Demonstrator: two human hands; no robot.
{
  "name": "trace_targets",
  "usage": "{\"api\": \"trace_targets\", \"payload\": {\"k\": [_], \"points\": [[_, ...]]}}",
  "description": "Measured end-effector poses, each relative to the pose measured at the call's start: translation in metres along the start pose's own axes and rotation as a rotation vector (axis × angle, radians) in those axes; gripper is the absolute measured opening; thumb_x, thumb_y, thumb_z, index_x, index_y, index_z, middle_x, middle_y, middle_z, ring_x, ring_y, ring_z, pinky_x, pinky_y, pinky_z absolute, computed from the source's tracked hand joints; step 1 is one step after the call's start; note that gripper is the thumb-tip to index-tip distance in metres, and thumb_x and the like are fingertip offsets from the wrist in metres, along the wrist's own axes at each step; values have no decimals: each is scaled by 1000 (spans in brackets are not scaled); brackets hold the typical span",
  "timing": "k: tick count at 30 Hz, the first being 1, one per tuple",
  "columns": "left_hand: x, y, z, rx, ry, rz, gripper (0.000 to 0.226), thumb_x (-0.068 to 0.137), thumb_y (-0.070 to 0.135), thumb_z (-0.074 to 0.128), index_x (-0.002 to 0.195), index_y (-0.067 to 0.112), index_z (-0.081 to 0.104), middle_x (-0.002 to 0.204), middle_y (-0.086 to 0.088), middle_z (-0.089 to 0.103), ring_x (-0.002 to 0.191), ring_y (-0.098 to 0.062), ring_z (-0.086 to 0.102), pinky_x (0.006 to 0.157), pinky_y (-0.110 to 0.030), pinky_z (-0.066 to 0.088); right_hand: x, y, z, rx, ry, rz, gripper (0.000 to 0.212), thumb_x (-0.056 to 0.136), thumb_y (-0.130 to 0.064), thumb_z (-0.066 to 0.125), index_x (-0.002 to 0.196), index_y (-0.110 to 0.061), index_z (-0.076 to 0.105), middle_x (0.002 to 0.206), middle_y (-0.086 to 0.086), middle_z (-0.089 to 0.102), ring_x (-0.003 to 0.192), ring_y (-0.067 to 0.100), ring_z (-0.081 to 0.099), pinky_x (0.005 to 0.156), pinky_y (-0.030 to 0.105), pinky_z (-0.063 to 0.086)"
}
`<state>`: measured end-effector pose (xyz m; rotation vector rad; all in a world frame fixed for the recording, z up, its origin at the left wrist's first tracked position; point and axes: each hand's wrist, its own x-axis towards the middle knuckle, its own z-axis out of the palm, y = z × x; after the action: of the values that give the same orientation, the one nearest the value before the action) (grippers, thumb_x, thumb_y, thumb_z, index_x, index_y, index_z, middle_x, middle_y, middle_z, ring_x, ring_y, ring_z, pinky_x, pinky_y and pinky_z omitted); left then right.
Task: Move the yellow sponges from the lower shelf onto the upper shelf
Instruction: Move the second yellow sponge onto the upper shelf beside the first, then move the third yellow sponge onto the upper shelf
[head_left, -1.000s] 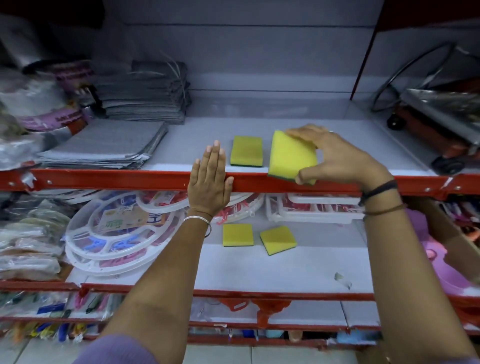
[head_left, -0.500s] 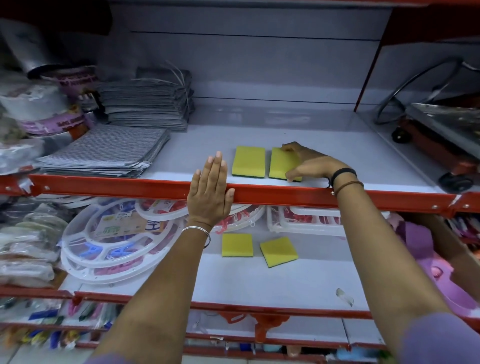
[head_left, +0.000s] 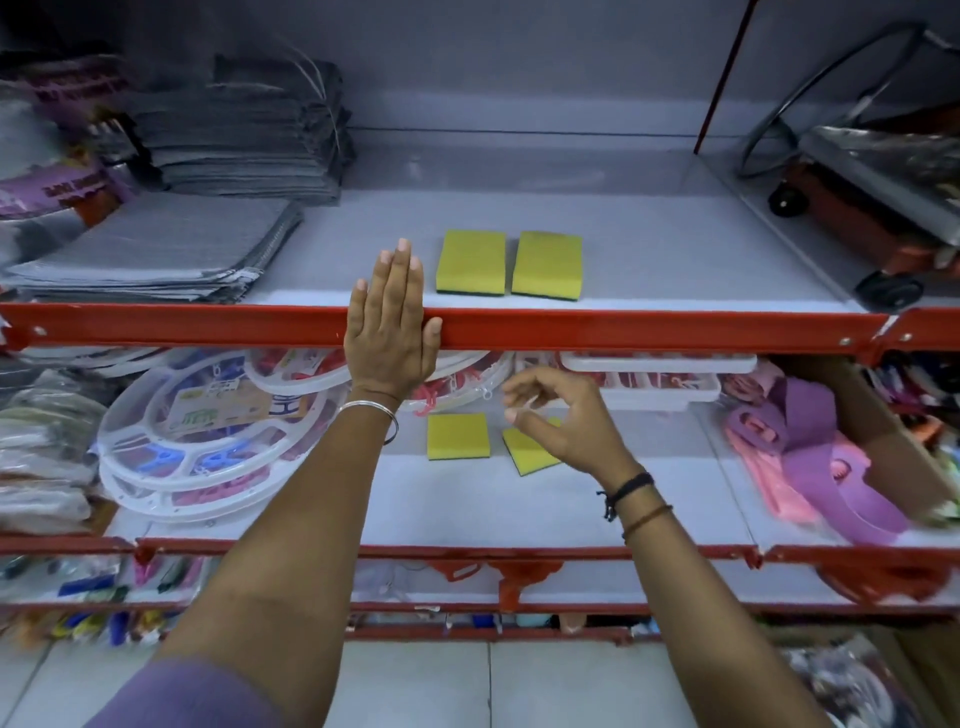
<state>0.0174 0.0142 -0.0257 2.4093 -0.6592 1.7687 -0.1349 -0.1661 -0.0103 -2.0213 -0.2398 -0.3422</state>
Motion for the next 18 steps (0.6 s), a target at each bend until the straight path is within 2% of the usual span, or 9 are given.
{"api": "trace_targets", "payload": {"k": [4, 7, 10, 14, 18], "points": [[0, 1, 2, 13, -2, -14, 58, 95, 36, 23, 145, 7, 22, 144, -13, 41, 146, -15, 5, 118, -33, 7, -12, 77, 17, -136, 98, 402, 26, 81, -26, 68, 101, -10, 64, 93, 2, 68, 86, 15, 63, 78, 30, 51], [0, 1, 5, 17, 22, -7, 56, 95, 36, 22, 144, 8, 23, 143, -13, 41, 146, -15, 5, 118, -34, 9, -13, 119, 27, -301, 81, 594, 42, 81, -36, 66, 115, -12, 59, 112, 7, 64, 106, 25, 60, 87, 37, 51], [0, -1, 5, 36, 47, 0, 57, 94, 36, 23, 143, 7, 23, 142, -13, 43, 146, -15, 6, 118, -34, 9, -11, 146, 38, -539, -15, 682, 70, 78, -45, 67, 133, -8, 44, 131, 15, 50, 122, 34, 47, 97, 43, 43], [-4, -1, 10, 29, 64, 5, 56, 95, 36, 21, 143, 8, 24, 141, -13, 43, 146, -15, 7, 118, -33, 8, 1, 170, 52, -690, -70, 803, 105, 63, -66, 68, 140, -6, 28, 135, 18, 41, 126, 38, 41, 99, 47, 42], [-4, -1, 12, 26, 80, 9, 55, 95, 37, 20, 142, 8, 25, 140, -12, 43, 145, -15, 9, 118, -34, 10, 8, 185, 58, -712, -108, 860, 114, 60, -70, 67, 142, -7, 20, 136, 17, 39, 128, 36, 39, 100, 46, 39]]}}
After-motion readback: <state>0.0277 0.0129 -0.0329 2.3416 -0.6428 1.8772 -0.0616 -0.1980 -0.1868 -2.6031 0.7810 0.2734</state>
